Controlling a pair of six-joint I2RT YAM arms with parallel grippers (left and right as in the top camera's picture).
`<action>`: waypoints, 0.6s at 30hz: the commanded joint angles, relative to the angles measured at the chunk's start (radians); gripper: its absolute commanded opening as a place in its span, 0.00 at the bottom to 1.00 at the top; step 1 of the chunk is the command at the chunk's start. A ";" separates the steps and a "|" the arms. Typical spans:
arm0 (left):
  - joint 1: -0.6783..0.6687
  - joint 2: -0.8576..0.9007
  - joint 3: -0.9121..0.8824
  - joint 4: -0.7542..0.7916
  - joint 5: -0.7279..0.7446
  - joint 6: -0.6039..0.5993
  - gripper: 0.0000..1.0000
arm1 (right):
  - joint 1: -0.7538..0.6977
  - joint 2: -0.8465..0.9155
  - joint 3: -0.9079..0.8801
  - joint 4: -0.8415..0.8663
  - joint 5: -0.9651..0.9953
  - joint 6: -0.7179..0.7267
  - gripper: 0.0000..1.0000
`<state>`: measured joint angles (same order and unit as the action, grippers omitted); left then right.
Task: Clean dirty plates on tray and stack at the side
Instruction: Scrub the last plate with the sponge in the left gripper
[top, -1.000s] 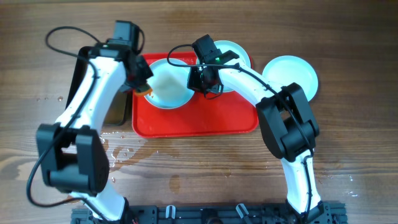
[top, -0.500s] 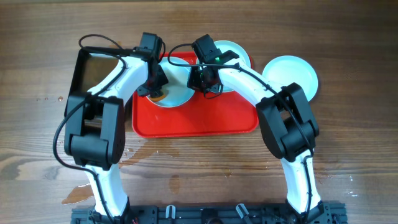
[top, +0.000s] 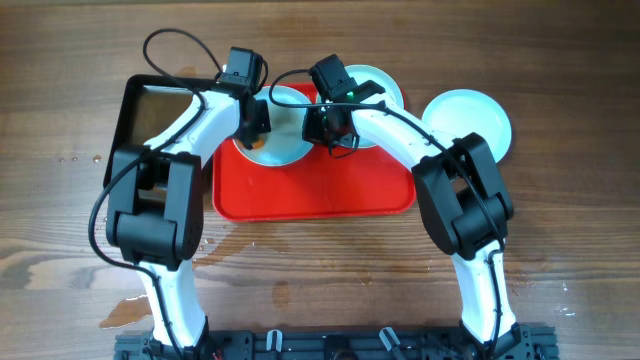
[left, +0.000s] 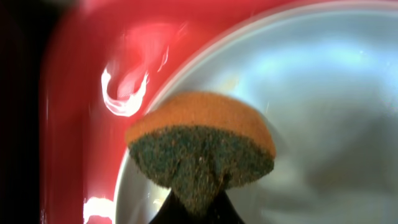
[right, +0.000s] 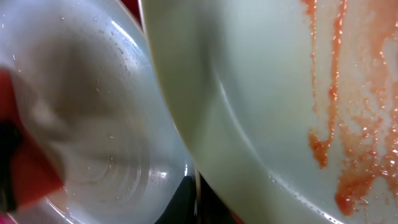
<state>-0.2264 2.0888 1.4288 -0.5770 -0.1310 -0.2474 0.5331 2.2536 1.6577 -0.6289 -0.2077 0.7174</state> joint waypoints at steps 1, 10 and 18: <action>0.006 0.029 -0.011 0.106 -0.113 0.042 0.04 | -0.004 0.039 -0.010 -0.013 0.052 -0.037 0.04; 0.002 0.029 -0.011 0.113 -0.191 0.034 0.04 | -0.004 0.039 -0.010 -0.010 0.052 -0.037 0.05; -0.024 -0.013 0.017 -0.011 -0.071 0.031 0.04 | -0.004 0.039 -0.010 -0.008 0.046 -0.038 0.04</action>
<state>-0.2405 2.0998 1.4300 -0.5701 -0.2481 -0.2218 0.5331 2.2536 1.6577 -0.6212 -0.2008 0.7013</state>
